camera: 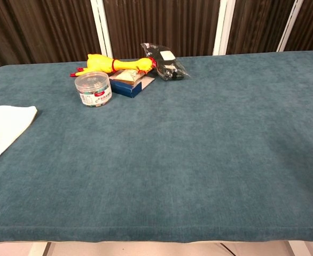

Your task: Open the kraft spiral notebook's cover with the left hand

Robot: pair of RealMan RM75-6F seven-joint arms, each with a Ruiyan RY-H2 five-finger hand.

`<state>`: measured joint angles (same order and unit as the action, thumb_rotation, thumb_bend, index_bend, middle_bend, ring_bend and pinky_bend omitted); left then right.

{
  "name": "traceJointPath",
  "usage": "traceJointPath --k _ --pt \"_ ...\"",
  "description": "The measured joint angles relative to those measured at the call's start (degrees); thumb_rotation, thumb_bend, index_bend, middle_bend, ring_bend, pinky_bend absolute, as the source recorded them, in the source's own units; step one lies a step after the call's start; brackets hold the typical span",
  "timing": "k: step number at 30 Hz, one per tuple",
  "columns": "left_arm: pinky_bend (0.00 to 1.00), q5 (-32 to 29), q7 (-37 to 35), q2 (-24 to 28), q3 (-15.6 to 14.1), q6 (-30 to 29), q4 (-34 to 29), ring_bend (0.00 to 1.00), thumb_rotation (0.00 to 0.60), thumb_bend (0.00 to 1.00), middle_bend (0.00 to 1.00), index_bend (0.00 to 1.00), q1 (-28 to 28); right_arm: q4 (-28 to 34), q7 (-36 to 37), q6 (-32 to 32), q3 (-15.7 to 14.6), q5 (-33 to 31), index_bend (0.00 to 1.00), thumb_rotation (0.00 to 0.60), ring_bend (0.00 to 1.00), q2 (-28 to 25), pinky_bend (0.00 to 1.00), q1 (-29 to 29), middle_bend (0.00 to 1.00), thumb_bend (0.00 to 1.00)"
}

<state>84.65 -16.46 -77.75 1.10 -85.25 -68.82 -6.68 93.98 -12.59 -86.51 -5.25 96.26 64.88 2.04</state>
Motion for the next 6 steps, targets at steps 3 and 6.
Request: traceJointPath --k 3,6 --pt "0.03 5.31 9.69 3.56 -4.32 -4.46 -9.98 0.00 0.600 0.30 0.00 0.00 4.19 0.06 0.50 -1.11 0.06 0.78 0.00 0.600 0.00 -0.26 0.00 -0.47 0.00 0.17" --pt "0.03 10.01 16.79 5.94 -7.09 -9.01 -14.26 0.00 0.600 0.30 0.00 0.00 8.01 -0.18 1.19 -1.60 0.12 1.12 0.00 0.600 0.00 -0.46 0.00 -0.79 0.00 0.17"
